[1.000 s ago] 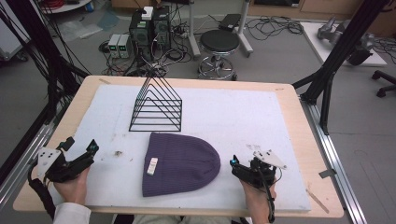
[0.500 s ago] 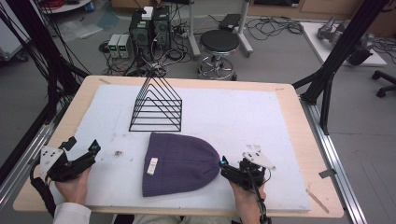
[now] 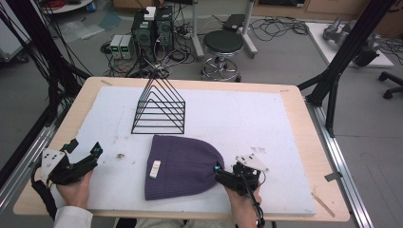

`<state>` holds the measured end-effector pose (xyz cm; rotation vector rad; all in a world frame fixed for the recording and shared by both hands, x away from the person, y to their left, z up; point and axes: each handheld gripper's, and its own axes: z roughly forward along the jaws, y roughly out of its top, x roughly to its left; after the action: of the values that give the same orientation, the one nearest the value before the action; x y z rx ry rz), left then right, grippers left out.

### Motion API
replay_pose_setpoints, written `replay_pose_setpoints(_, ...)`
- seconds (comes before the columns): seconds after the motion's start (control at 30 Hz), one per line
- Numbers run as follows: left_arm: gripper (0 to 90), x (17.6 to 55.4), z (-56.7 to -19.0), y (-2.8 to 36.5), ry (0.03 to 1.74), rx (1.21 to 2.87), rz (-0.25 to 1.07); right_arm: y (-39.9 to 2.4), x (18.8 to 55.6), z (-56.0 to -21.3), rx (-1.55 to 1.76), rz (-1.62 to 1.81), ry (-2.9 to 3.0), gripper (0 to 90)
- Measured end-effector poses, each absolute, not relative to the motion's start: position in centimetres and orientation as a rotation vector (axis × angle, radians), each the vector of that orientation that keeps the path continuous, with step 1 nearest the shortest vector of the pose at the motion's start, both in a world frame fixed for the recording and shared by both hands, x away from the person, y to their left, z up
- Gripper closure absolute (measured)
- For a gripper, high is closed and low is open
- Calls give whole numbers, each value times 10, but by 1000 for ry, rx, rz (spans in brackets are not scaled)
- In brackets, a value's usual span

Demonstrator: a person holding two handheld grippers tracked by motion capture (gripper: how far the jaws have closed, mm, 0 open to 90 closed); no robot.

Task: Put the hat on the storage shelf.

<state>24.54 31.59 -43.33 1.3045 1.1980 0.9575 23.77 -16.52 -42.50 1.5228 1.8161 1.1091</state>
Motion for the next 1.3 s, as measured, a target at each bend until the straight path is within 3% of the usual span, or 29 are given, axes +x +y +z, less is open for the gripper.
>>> replay_pose_setpoints(1.03,198,247,-434,317,1200,1301,940,-133,250,-441,1610,1001,1962,107)
replay_pose_setpoints(1.3,198,246,-434,317,1198,1292,948,-130,252,-446,1664,1012,1991,180)
